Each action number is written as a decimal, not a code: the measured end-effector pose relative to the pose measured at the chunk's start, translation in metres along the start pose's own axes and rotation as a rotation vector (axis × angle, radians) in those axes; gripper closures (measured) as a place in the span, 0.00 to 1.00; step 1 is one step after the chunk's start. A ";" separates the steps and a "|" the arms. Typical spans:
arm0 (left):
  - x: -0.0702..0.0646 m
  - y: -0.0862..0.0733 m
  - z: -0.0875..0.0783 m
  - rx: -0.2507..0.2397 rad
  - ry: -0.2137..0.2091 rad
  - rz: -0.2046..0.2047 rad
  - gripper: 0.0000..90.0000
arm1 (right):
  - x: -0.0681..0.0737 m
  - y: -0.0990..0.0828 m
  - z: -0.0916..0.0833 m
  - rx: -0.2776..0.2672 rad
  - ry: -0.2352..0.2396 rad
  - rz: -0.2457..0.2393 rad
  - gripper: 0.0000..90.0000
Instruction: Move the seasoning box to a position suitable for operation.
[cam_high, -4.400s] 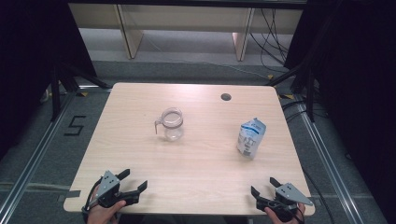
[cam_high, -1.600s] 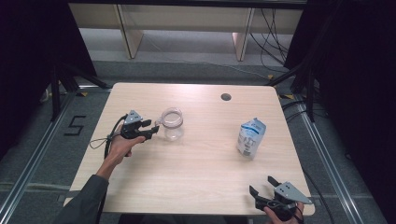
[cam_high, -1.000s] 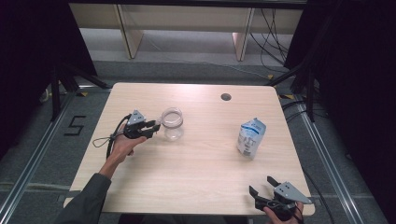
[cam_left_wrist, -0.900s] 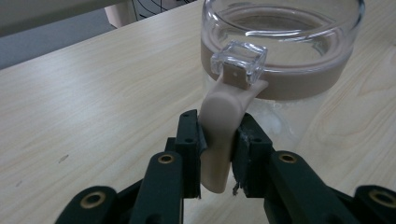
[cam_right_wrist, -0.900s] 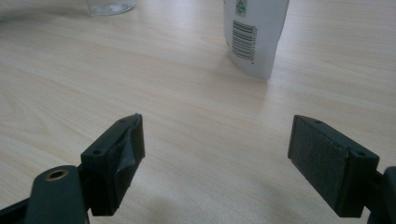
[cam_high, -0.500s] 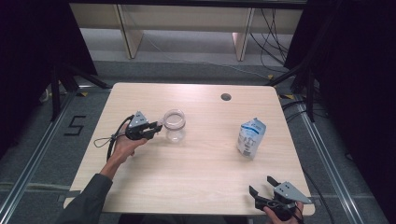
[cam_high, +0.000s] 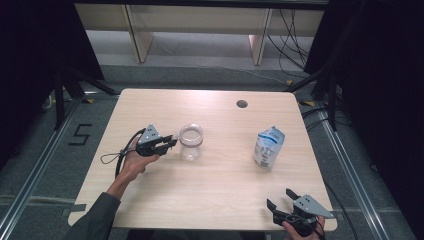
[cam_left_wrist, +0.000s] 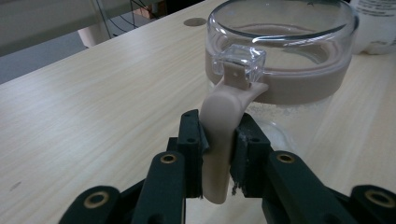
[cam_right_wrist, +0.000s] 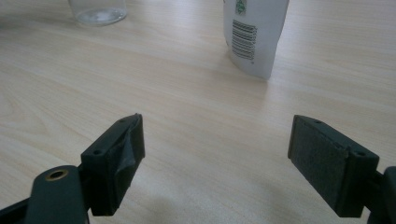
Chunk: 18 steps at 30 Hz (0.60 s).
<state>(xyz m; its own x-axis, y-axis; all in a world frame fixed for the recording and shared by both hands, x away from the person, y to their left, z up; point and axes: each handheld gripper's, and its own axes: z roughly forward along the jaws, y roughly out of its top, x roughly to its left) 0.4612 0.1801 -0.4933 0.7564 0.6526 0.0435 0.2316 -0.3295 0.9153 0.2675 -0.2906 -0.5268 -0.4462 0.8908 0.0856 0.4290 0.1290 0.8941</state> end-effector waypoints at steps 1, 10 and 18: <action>-0.004 0.000 -0.001 0.004 0.001 0.004 0.83 | 0.000 0.000 0.000 -0.001 0.002 0.001 0.22; -0.033 0.000 -0.003 0.006 -0.057 0.031 0.83 | 0.000 0.000 0.000 0.001 -0.001 -0.002 0.22; -0.053 -0.001 -0.007 0.001 -0.096 0.044 0.83 | 0.000 0.001 -0.002 0.018 -0.014 -0.003 0.22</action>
<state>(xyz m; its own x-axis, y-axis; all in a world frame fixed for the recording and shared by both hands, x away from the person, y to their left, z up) 0.4168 0.1501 -0.4938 0.8208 0.5693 0.0457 0.1970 -0.3574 0.9129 0.2660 -0.2913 -0.5252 -0.4361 0.8966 0.0767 0.4419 0.1391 0.8862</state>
